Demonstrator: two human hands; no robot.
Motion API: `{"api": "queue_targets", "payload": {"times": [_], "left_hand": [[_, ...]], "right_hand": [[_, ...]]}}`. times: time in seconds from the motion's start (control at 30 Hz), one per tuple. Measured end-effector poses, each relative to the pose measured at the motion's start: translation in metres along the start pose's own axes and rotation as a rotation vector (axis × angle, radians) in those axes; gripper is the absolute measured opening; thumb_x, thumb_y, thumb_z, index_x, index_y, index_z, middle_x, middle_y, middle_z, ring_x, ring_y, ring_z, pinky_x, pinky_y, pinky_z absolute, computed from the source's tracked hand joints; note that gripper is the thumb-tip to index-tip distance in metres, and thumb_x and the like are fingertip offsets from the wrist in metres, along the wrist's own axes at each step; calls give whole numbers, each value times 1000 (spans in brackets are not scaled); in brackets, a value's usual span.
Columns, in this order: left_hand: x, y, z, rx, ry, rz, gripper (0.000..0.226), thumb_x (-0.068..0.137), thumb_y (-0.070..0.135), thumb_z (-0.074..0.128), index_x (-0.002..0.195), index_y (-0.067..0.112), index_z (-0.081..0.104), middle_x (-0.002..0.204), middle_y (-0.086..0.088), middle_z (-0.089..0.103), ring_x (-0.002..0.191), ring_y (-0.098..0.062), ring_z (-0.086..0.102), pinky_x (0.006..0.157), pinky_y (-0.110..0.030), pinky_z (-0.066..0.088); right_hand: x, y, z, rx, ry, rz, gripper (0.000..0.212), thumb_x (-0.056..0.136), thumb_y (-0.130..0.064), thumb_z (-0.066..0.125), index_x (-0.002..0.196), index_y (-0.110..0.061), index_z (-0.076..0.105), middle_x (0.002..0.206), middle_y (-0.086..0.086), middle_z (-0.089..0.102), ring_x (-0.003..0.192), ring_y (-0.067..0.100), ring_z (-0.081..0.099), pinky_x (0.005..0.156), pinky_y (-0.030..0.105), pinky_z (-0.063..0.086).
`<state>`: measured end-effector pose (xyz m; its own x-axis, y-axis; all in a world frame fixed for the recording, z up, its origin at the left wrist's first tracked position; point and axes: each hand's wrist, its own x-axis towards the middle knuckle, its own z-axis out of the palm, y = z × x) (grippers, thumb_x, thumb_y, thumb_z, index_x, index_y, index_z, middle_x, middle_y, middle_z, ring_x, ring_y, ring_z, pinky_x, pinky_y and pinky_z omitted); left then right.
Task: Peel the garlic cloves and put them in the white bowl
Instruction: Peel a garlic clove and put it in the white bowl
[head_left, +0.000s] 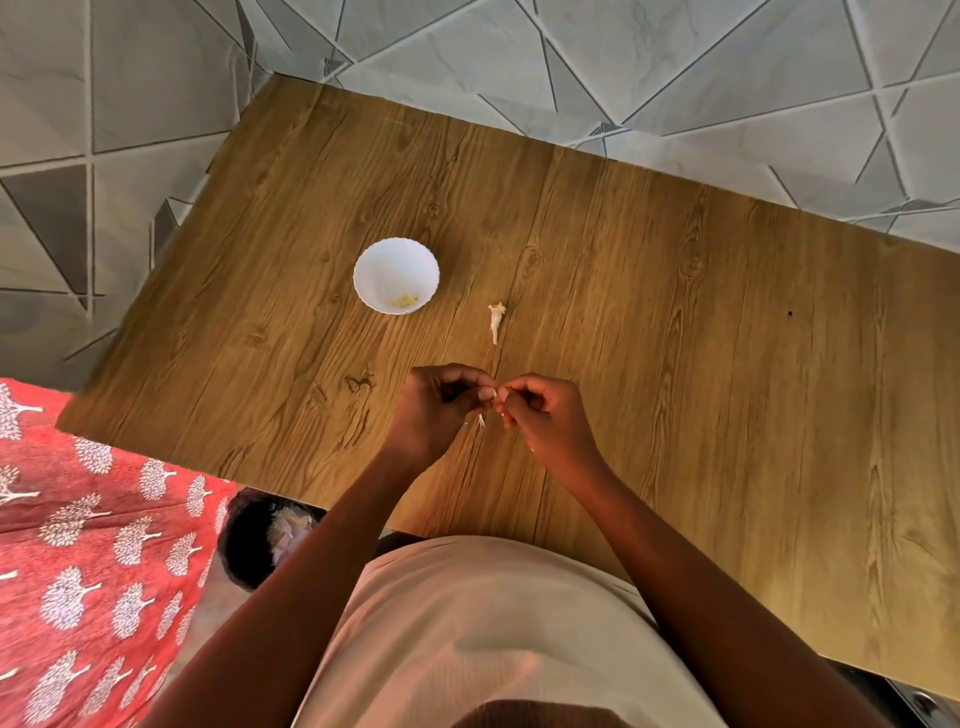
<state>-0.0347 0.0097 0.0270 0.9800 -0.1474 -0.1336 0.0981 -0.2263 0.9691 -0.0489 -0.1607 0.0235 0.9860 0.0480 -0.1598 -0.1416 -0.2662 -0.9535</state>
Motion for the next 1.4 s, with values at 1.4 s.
{"api": "queue_targets", "payload": {"times": [1.4], "left_hand": [[-6, 8, 3, -94, 87, -104, 9, 92, -5, 69, 90, 1, 74, 79, -6, 75, 74, -16, 72, 70, -24, 59]], "right_hand": [[-7, -8, 3, -88, 185, -167, 19, 86, -9, 80, 104, -9, 76, 92, -3, 77, 87, 5, 74, 78, 33, 62]]}}
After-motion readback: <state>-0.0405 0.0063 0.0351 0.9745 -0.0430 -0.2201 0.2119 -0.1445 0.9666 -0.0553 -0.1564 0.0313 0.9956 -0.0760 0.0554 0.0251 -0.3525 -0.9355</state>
